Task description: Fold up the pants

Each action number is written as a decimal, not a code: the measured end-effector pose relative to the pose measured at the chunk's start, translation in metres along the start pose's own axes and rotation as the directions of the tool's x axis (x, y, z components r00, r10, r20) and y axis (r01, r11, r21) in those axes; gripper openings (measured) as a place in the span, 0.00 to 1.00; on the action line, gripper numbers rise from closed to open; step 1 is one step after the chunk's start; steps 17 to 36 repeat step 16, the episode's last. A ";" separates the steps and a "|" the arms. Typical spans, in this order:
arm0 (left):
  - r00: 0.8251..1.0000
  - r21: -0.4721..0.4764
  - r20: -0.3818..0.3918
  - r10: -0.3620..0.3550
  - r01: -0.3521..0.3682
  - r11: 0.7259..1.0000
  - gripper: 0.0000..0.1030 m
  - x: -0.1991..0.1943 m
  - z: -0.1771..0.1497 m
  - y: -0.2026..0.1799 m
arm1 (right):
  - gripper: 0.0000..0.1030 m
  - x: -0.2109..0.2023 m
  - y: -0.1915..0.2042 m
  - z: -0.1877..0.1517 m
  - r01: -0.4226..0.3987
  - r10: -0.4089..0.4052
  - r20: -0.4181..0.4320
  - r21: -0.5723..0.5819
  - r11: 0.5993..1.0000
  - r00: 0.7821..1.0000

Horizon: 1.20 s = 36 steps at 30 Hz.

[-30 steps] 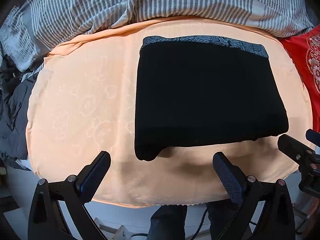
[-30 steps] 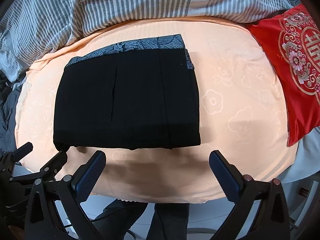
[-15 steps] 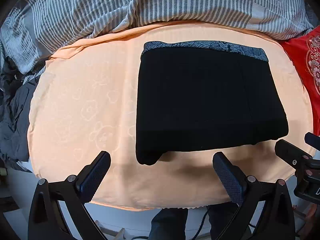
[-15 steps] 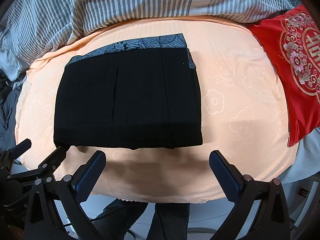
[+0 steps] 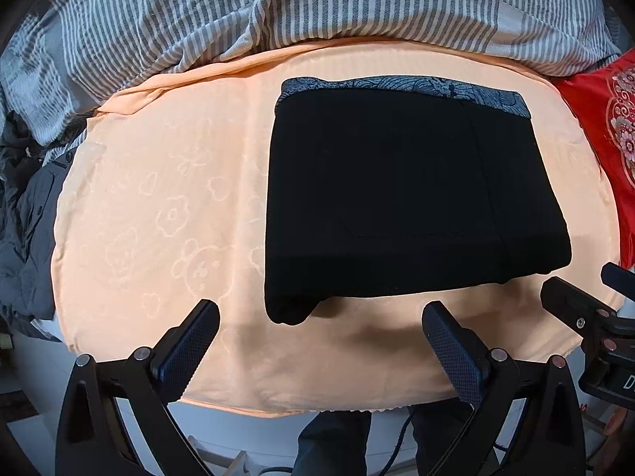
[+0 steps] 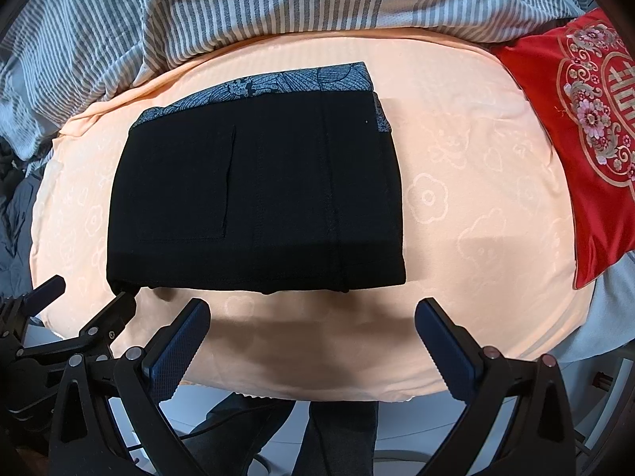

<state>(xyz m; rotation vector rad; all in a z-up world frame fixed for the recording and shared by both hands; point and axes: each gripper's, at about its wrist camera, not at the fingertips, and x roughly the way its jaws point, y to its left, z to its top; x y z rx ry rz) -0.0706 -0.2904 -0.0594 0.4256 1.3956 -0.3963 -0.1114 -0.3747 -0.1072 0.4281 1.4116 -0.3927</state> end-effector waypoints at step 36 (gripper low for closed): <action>0.999 -0.006 0.032 0.007 -0.007 1.000 1.00 -0.003 0.003 0.002 | 1.00 0.002 0.001 -0.001 0.002 -0.002 -0.004 0.003 1.000 1.000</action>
